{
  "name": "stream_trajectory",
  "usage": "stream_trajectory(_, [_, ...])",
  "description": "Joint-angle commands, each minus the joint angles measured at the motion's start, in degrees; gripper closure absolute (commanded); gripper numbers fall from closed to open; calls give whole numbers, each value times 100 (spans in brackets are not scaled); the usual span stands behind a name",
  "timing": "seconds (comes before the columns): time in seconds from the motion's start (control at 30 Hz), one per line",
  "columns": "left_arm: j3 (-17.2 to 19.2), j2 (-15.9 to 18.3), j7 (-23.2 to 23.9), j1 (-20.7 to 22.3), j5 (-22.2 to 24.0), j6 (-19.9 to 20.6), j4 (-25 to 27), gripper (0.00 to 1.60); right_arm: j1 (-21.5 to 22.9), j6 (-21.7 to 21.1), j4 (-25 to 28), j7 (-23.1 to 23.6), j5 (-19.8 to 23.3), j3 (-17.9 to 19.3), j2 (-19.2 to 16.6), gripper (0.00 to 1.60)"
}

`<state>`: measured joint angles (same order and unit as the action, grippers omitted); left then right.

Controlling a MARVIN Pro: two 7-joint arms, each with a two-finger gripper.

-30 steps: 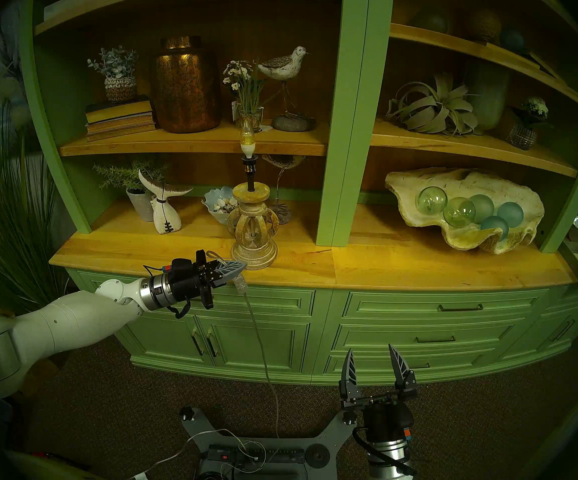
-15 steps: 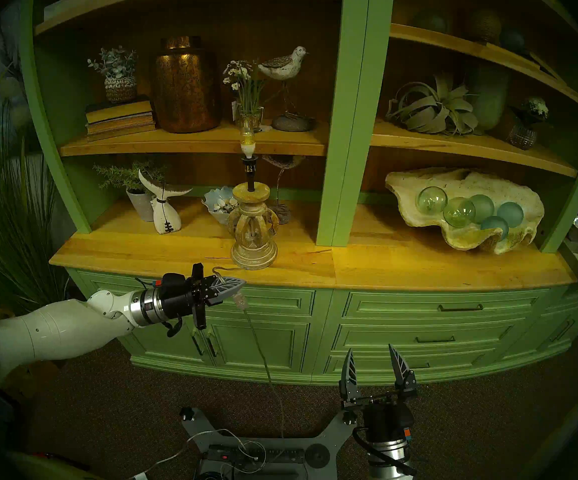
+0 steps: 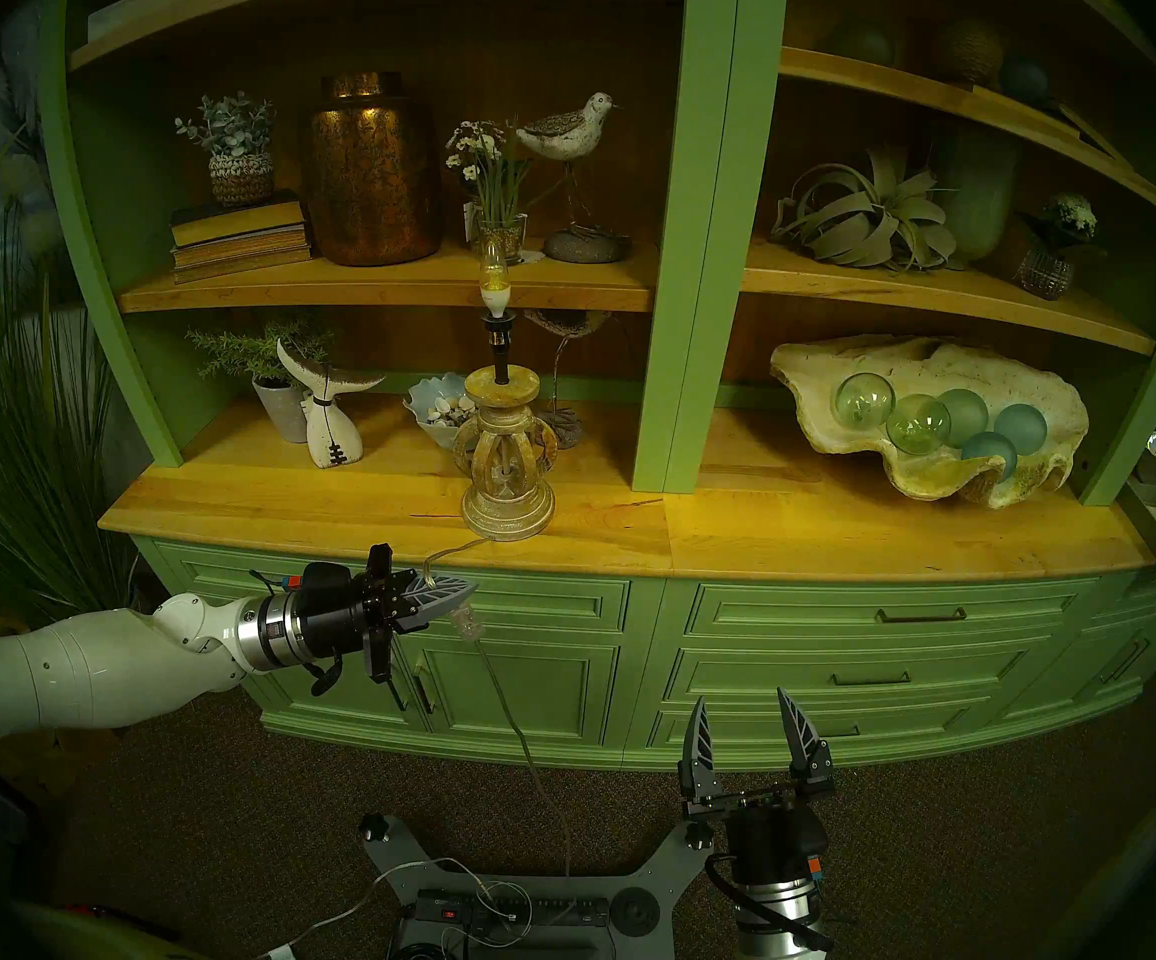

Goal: Grab cable and switch light on

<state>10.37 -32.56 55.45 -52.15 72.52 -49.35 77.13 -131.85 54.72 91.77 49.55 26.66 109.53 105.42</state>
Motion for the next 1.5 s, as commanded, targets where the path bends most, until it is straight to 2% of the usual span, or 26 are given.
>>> stream_trajectory(0.0, [-4,-134,601,246,142,-94,12,160,17,25,158,10,-1,-8,-2,0])
stream_trajectory(0.9, [-384,-150,562,467,342,-135,20,160,16,23,161,9,-3,-7,-1,0])
stream_trajectory(0.93, [-385,-151,571,469,347,-135,17,160,14,-155,207,27,57,-80,-42,0])
stream_trajectory(1.13, [-372,-150,314,425,231,-115,51,160,240,-421,667,597,-427,-812,-550,0])
stream_trajectory(1.2, [-374,-151,289,423,225,-114,52,160,285,-457,722,637,-478,-883,-613,0])
stream_trajectory(1.3, [-383,-152,242,421,204,-113,57,160,592,-845,979,811,-752,-1230,-908,0])
stream_trajectory(1.43, [-387,-151,242,425,198,-114,58,160,833,-1137,1116,932,-947,-1447,-1070,0])
stream_trajectory(1.47, [-387,-148,276,432,199,-116,58,160,946,-1429,1210,932,-1046,-1579,-1137,0])
